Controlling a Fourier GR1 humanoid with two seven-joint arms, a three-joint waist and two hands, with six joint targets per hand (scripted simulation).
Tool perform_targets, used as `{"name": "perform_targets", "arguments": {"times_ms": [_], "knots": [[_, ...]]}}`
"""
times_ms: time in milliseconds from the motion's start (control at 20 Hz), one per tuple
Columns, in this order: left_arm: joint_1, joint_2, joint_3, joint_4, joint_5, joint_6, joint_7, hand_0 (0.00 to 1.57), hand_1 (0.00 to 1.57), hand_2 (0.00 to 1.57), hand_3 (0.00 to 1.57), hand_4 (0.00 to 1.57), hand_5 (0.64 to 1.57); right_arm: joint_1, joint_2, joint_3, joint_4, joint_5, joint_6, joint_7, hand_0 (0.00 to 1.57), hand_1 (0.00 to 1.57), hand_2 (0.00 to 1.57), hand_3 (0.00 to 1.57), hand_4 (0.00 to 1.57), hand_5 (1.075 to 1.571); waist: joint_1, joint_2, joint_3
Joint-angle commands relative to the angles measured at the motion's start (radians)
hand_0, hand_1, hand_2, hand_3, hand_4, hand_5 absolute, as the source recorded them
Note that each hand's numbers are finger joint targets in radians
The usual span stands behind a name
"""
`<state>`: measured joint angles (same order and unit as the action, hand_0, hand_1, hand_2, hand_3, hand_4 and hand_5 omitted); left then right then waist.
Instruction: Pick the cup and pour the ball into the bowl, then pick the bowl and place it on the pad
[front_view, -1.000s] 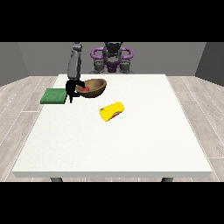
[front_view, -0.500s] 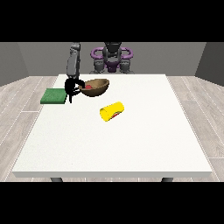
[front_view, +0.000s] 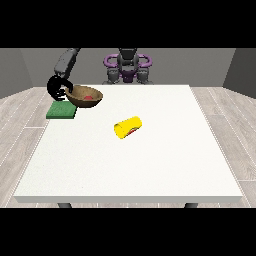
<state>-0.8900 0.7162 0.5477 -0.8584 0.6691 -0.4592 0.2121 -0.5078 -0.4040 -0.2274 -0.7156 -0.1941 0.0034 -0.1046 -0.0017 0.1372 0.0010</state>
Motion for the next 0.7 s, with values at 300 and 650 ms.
{"name": "perform_targets", "arguments": {"times_ms": [300,650], "knots": [[-0.108,0.059,-0.013,-0.040,0.058,0.036,0.048,0.00,0.00,0.00,0.00,0.00,1.571,-0.121,-0.185,-0.069,0.093,-0.006,0.087,0.006,1.57,1.57,1.57,1.09,1.14,1.566,0.014,0.129,0.0000],[-0.096,-0.016,-0.065,-0.210,0.068,0.091,0.028,0.00,0.00,0.00,0.00,0.00,1.571,-0.107,-0.287,-0.126,0.224,-0.002,0.150,-0.132,1.57,1.57,1.57,0.92,1.14,1.564,0.062,0.193,0.0010]]}}
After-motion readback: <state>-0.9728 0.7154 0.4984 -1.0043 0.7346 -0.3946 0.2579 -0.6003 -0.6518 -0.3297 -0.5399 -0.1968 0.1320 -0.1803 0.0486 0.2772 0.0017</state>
